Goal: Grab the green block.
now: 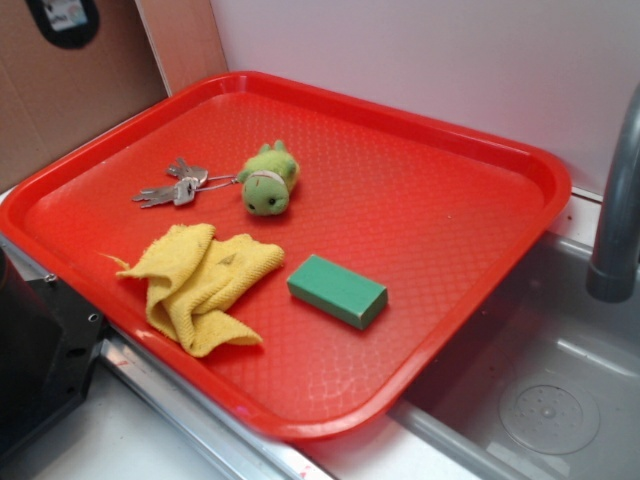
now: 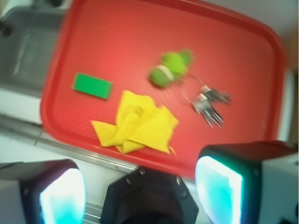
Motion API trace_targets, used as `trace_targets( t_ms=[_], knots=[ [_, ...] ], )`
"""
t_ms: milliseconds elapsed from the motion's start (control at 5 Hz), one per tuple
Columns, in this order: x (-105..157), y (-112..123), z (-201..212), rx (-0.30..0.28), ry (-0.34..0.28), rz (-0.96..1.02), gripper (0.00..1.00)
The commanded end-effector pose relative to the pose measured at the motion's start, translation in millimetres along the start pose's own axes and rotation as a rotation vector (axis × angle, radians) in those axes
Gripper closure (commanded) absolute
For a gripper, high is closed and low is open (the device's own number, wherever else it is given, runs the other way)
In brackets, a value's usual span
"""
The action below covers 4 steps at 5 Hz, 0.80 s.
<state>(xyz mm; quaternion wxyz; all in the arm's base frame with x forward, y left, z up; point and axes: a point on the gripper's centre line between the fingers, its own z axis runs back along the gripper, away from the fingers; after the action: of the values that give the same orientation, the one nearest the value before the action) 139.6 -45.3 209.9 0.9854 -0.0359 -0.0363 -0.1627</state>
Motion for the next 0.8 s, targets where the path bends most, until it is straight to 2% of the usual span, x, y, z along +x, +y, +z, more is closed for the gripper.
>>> trace_targets(
  t_ms=[0,200,400,600],
  knots=[
    [25.2,-35.5,-30.8,0.0,-0.05,-0.421,0.0],
    [34.8,-48.8,-56.9,-0.001,-0.079,-0.624,0.0],
    [39.8,-52.0,-79.4,-0.079,-0.115,-0.773,0.0],
    [48.5,-49.1,-105.8,-0.045,-0.088,-0.827,0.0]
  ],
)
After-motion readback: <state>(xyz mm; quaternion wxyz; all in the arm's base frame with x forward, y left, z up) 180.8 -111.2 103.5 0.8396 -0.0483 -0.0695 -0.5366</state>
